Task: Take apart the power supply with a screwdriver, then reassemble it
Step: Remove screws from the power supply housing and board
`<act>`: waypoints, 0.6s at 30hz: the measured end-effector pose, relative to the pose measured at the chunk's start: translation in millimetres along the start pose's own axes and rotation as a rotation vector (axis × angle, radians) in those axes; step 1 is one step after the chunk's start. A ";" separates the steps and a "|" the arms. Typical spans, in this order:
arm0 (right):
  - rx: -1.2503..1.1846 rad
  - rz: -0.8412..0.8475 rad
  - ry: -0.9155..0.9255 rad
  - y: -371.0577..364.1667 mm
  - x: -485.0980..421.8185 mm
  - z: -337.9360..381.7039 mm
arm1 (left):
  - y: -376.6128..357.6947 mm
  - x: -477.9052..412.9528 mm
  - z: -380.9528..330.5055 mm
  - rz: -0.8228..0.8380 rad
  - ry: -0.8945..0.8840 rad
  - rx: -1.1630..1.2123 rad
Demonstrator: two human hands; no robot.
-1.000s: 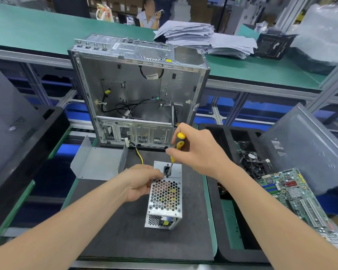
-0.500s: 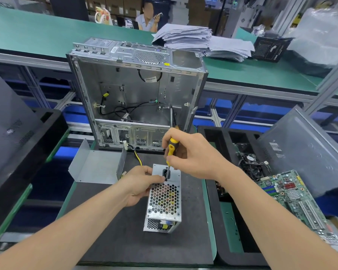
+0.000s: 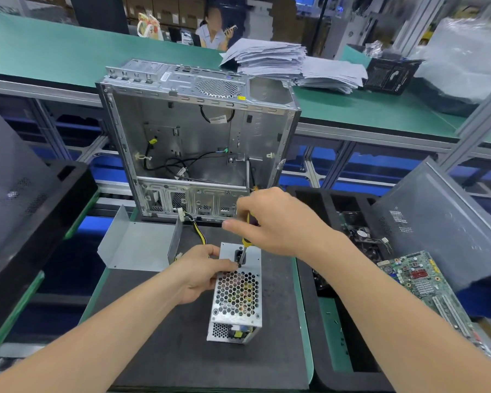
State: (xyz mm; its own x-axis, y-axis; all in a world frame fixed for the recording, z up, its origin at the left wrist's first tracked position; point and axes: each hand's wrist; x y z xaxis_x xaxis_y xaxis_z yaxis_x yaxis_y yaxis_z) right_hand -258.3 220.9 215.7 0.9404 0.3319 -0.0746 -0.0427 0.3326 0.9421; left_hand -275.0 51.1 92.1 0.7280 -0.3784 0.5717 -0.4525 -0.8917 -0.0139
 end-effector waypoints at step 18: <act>0.140 -0.043 -0.017 -3.4 -2.9 2.4 | 2.7 -4.7 3.1 0.006 0.004 0.008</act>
State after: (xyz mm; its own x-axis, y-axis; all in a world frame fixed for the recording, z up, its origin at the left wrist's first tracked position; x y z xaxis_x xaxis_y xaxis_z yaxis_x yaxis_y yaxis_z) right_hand -260.1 216.8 213.5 0.9460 0.3045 -0.1111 0.0439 0.2195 0.9746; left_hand -278.0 49.8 86.8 0.7234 -0.3827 0.5747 -0.4528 -0.8913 -0.0236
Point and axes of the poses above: each hand's wrist, its own x-axis away from the middle knuckle, its own y-axis out of the back of the hand, z = x × y, and after that the axes turned 10 degrees about -x, right-handed
